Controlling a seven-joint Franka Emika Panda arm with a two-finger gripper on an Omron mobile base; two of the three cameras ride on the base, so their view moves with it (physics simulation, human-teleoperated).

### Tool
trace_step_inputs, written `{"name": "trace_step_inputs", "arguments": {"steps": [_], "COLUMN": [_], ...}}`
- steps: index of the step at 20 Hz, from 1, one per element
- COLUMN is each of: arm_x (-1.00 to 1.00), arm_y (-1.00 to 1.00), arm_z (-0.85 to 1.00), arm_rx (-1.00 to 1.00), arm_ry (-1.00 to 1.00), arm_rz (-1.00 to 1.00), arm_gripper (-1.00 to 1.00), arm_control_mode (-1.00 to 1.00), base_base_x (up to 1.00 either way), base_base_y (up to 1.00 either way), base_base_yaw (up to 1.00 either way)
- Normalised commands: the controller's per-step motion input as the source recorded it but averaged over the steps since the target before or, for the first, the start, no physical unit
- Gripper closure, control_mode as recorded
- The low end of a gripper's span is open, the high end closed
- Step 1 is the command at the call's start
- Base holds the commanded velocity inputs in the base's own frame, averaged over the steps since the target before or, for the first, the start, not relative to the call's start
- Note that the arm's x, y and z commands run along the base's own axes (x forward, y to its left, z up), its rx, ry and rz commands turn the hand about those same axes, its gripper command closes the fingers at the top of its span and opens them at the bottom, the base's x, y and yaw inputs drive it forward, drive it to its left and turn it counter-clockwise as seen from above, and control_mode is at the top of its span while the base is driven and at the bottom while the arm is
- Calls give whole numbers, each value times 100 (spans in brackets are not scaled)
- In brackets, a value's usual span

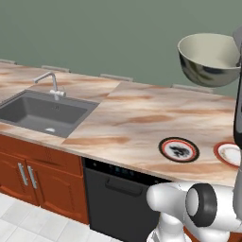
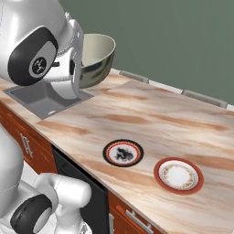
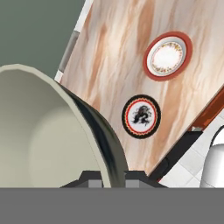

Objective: Move the bowls from the cabinet to the plates on the dining table.

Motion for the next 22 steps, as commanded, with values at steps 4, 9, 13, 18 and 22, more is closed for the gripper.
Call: {"name": "trace_step_inputs", "arguments": {"steps": [4, 9, 13, 18, 22], "arm_x": [-2, 0, 2, 0, -1], "arm_y": [18, 16, 13, 6, 2], "arm_z": [-23, -24, -21, -31, -45], "arm_rx": [1, 2, 9, 4, 0], "arm_ry": [6, 10, 3, 1, 7], "arm_rz": [-3, -7, -6, -6, -10], "arm_gripper": [100, 100, 100, 100, 100], "arm_control_mode": [-100, -100, -100, -100, -100], "base_base_x": [0, 0, 0, 0, 0], "base_base_y": [0, 0, 0, 0, 0], "base_base_yaw": [0, 0, 0, 0, 0]}}
